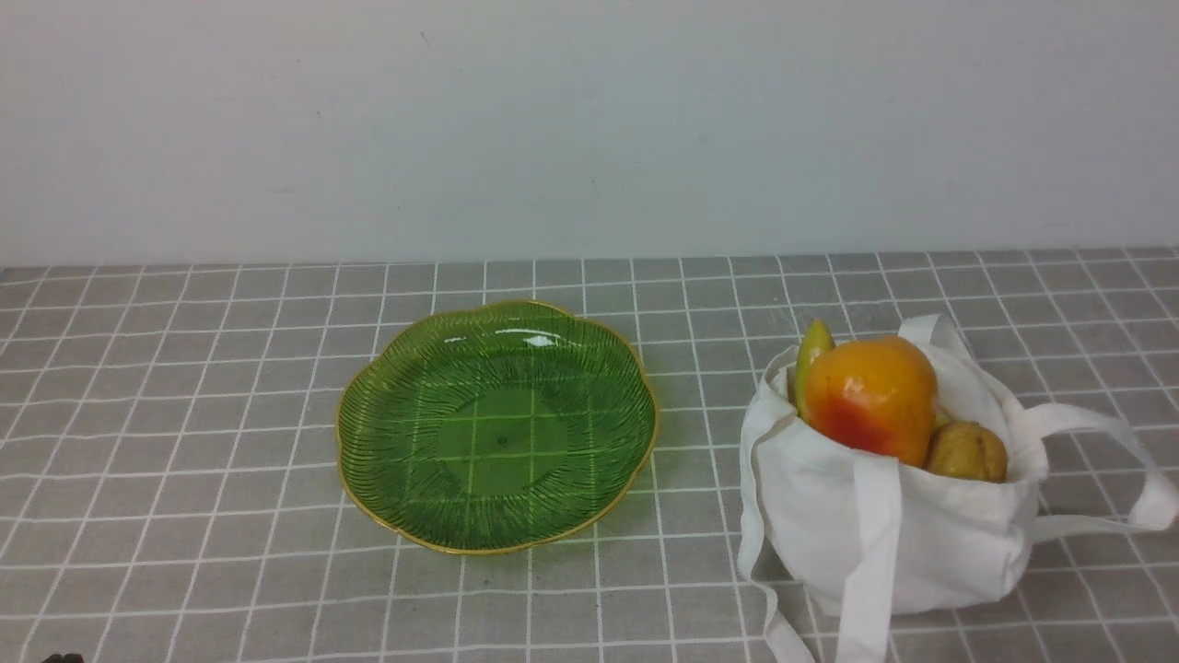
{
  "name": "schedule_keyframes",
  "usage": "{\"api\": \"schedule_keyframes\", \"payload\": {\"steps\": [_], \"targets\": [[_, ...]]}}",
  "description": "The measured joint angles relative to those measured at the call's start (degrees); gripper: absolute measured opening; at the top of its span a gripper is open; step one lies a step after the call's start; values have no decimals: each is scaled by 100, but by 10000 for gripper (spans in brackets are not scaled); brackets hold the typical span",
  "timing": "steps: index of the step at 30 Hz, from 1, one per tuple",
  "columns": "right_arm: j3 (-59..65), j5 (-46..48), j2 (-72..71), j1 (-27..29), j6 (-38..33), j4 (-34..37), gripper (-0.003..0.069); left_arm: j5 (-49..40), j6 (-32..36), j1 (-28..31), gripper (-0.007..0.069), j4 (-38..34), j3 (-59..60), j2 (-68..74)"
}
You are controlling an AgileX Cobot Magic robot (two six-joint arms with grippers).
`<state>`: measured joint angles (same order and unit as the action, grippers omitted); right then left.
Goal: Take the fruit out of the bag on the grey coffee tablecloth and place them on the plate.
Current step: 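Reach into the cloth bag and grasp a fruit inside it with the right gripper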
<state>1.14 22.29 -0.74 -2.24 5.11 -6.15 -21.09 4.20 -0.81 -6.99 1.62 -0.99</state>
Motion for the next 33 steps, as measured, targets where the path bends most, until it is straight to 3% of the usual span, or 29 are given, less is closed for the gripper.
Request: {"api": "schedule_keyframes", "payload": {"steps": [28, 33], "targets": [[0, 0, 0, 0, 0, 0, -14, 0, 0, 0, -8, 0, 0, 0], [49, -366, 0, 0, 300, 615, -14, 0, 0, 0, -8, 0, 0, 0]]}}
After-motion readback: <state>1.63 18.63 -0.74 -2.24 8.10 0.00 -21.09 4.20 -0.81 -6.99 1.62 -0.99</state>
